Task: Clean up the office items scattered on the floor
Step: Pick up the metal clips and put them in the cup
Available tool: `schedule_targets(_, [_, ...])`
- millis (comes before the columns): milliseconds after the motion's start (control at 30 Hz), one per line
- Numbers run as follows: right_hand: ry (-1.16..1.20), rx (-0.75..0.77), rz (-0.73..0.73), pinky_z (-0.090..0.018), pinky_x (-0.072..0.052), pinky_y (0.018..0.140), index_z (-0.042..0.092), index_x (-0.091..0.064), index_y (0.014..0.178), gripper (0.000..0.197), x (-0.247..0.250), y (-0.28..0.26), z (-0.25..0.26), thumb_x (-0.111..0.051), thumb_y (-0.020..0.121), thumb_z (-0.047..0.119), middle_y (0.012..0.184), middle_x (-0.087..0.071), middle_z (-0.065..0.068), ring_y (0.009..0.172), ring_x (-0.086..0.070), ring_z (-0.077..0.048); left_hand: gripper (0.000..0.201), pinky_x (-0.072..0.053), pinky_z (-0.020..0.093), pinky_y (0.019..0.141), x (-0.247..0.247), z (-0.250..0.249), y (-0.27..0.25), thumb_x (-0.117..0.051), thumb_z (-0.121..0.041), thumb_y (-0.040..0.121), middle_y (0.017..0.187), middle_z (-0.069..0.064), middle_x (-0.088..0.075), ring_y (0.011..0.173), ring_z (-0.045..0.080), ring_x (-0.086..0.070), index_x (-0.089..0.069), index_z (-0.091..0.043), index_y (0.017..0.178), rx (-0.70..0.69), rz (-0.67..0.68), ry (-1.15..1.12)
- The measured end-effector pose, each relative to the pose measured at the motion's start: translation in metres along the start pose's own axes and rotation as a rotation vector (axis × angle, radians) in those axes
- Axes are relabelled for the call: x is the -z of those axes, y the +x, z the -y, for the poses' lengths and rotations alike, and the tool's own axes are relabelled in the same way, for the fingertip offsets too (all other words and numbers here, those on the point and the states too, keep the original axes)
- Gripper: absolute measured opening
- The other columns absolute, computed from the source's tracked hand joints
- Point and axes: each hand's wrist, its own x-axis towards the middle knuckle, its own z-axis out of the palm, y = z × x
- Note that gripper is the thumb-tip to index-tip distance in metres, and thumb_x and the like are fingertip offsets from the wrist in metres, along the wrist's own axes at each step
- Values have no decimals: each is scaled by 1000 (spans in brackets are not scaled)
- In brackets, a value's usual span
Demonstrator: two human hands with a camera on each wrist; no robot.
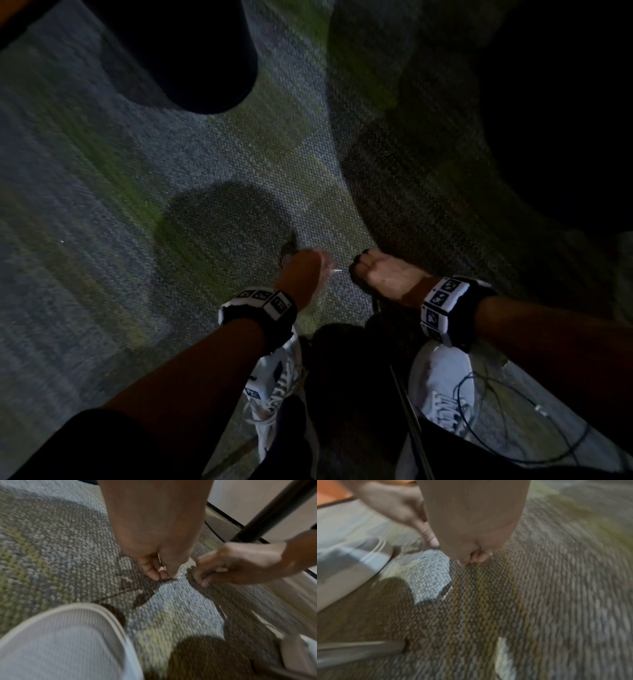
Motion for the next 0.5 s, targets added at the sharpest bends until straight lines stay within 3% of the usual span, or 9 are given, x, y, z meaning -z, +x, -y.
schedule_targets(100, [123,-145,-43,-37,-44,88,0,-65,99,17,21,5,-4,-52,89,5,107,-62,-20,102,-57,-35,12,-48,34,82,28,5,-1,-60,-12,93,95,9,-65,91,25,-62,-70,-5,95,69,-223,-105])
schedule_targets(200, [454,-480,-345,-41,-49,82,7,-66,81,14,62,4,-27,-53,80,5,91,-67,-18,88,-63,-33,13,-51,40,79,78,14,-4,-58,-13,91,94,13,-65,90,31,-63,-67,-6,91,135,-339,18])
schedule_targets(267, [536,-526,-422,-41,-51,80,6,-70,83,14,102,3,-42,-57,84,3,89,-70,-13,86,-65,-27,14,-51,38,72,114,14,-9,-58,-12,91,84,17,-66,83,35,-65,-67,-7,81,152,-420,-7])
schedule_targets(333, [600,-571,-446,-33,-51,80,8,-73,88,10,153,0,-44,-63,88,8,92,-72,-8,85,-64,-18,22,-44,30,64,148,-1,-21,-60,-10,91,72,9,-62,74,31,-63,-63,-12,69,124,-464,-48])
schedule_targets(500, [720,-482,-593,-15,-46,67,5,-75,85,8,282,-29,-6,-67,85,4,82,-71,-5,73,-60,-9,25,-30,25,51,216,-86,-98,-60,-13,91,60,-2,-47,55,15,-44,-53,-13,67,-96,-595,-38])
